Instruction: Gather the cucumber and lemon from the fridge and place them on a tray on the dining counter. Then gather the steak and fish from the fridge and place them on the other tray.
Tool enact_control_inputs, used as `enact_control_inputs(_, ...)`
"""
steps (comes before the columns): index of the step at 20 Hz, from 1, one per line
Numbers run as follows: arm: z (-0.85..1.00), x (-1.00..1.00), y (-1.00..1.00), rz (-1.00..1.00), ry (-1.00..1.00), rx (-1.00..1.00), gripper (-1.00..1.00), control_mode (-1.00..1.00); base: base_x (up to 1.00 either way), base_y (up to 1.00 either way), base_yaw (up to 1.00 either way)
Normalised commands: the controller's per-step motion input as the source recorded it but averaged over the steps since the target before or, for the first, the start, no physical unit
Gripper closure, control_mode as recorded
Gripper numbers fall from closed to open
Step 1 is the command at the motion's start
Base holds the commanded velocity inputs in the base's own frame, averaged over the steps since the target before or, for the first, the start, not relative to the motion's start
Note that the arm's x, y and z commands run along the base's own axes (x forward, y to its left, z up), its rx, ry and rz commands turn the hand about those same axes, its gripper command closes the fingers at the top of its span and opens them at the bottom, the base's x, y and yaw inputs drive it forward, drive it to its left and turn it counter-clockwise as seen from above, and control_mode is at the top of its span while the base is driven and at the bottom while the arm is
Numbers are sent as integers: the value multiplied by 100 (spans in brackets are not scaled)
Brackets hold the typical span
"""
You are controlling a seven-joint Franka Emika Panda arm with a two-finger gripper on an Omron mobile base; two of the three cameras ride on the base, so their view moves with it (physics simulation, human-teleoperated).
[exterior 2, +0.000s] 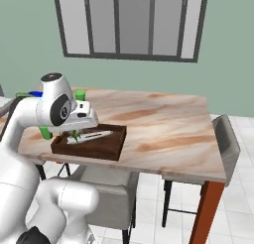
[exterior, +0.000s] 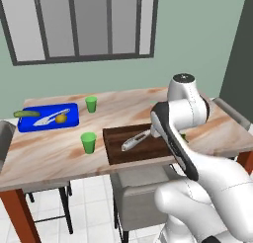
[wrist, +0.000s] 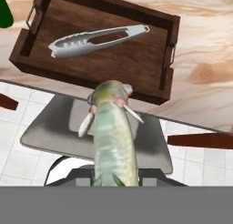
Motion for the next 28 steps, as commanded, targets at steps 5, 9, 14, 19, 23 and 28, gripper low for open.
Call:
enact_control_inputs(5, -22, 45, -19, -5, -5, -2, 100, -100, 0, 0, 0)
enact_control_inputs(9, -7, 66, -18, -4, 1, 0, 100, -100, 0, 0, 0)
enact_control_inputs(14, -7, 65, -4, -4, 2, 0, 100, -100, 0, 0, 0)
enact_control_inputs(19, -18, 51, 0, -3, 0, 0, 100, -100, 0, 0, 0)
enact_control_inputs(23, -33, 33, 0, 0, 0, 0, 100, -100, 0, 0, 0)
enact_control_inputs(28, -40, 26, 0, -1, 1, 0, 100, -100, 0, 0, 0)
